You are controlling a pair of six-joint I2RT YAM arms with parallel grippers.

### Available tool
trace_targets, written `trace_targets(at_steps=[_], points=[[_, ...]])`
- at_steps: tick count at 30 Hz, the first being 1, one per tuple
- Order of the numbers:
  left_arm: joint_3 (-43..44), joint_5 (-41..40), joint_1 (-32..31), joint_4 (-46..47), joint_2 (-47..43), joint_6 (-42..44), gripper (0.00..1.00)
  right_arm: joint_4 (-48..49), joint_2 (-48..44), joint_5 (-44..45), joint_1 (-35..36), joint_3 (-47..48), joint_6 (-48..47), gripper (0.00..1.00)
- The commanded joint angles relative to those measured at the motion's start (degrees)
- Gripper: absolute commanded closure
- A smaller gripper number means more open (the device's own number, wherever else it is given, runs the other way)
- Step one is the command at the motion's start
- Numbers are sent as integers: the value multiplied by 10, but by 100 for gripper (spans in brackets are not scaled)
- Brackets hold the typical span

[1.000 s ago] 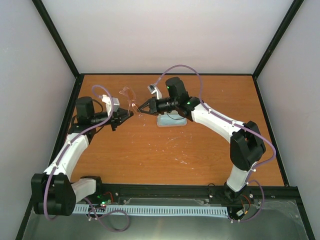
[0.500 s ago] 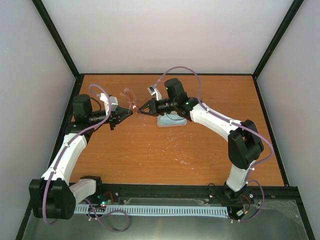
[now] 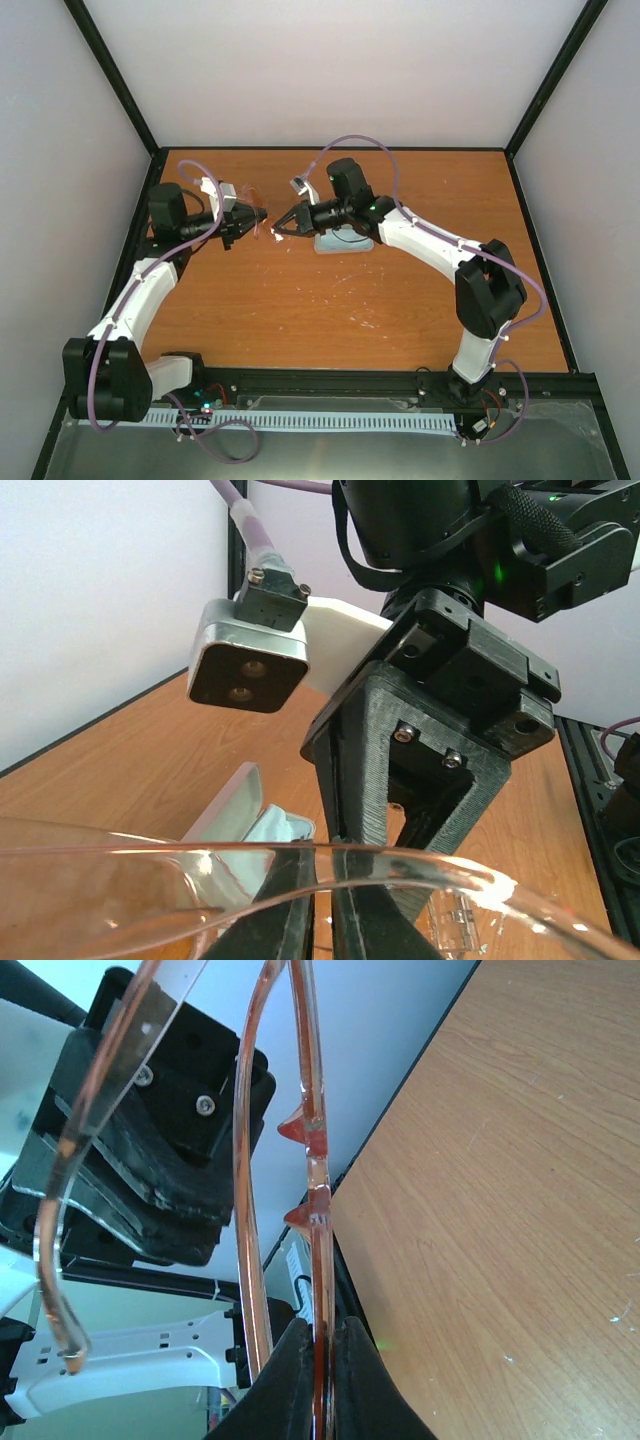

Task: Organize the sunglasses
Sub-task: Fold the sunglasses.

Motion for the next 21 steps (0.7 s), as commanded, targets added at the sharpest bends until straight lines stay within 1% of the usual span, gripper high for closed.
trace_targets(at_steps=[1, 8, 10, 12, 15, 16, 18, 19, 21], points=[[20, -13, -3, 31, 14, 0, 90, 23, -25, -43, 8, -6, -8, 97], [2, -20, -3, -31, 12, 67, 91, 72, -35, -47, 7, -6, 16, 97], [-5, -20, -3, -43, 9, 77, 89, 82, -35, -36, 7, -5, 24, 97], [-9, -22, -3, -45, -2, 77, 82, 47, -34, 6, 4, 5, 11, 97], [-10, -26, -2, -51, -24, 76, 67, 1, -31, 65, -1, 10, -3, 97], [-8, -29, -3, -62, -32, 81, 63, -1, -32, 76, -3, 8, -2, 97], [-3, -39, -3, -107, -45, 121, 61, -4, -35, 98, -9, 4, -1, 97], [-1, -49, -3, -140, -50, 141, 64, -2, -37, 103, -13, 3, -1, 97], [0, -87, -2, -192, -58, 177, 85, -11, -38, 116, -18, 7, -4, 97]])
